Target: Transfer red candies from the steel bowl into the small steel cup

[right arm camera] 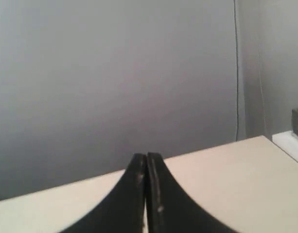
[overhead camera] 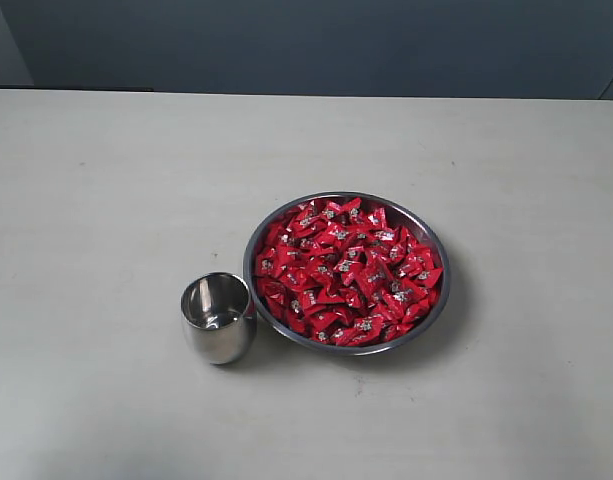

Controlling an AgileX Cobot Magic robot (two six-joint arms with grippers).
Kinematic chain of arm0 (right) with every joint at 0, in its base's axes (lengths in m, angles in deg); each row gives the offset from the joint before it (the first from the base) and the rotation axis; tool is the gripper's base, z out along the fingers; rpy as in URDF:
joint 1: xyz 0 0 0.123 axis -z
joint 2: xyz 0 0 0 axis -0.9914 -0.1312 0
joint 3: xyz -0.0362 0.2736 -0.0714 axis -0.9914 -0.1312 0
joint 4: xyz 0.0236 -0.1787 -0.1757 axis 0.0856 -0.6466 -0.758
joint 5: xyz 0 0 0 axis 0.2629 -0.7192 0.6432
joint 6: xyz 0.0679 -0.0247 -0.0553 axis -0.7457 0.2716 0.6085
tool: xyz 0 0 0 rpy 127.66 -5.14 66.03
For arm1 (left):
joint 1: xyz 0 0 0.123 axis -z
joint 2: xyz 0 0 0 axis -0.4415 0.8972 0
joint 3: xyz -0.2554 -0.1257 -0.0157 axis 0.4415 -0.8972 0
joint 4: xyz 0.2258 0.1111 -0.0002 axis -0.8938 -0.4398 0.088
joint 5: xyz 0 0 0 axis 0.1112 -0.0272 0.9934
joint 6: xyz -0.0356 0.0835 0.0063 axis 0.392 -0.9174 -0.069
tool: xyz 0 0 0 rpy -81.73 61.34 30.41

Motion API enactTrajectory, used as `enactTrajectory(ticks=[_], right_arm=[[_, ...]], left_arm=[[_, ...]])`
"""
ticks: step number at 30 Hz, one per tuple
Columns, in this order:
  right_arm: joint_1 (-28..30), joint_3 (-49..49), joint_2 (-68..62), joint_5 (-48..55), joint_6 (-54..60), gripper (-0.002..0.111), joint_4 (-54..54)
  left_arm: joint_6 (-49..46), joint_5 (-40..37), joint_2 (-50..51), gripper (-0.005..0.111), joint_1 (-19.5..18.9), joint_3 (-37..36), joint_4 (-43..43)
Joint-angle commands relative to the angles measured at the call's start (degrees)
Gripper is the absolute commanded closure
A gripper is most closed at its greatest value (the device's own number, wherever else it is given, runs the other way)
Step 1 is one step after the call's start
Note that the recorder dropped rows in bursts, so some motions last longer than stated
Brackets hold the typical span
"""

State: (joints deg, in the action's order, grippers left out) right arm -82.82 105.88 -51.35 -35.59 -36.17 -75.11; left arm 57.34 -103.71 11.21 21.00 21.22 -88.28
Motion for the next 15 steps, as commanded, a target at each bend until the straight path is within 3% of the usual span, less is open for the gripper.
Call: enactTrajectory(ticks=[1, 9, 15], right_arm=[[-2.05, 5.66, -10.25, 5.68, 9.09, 0.109, 4.86], [-10.73, 15.42, -30.76, 13.7, 38.75, 0.109, 26.56], [-13.01, 22.17, -44.04, 24.61, 43.39, 0.109, 29.7]], left_arm=[[0.15, 0.1, -0.26, 0.106, 0.38, -0.22, -0.07], [0.15, 0.1, -0.26, 0.106, 0.38, -0.22, -0.07], [0.15, 0.1, -0.26, 0.106, 0.38, -0.22, -0.07]])
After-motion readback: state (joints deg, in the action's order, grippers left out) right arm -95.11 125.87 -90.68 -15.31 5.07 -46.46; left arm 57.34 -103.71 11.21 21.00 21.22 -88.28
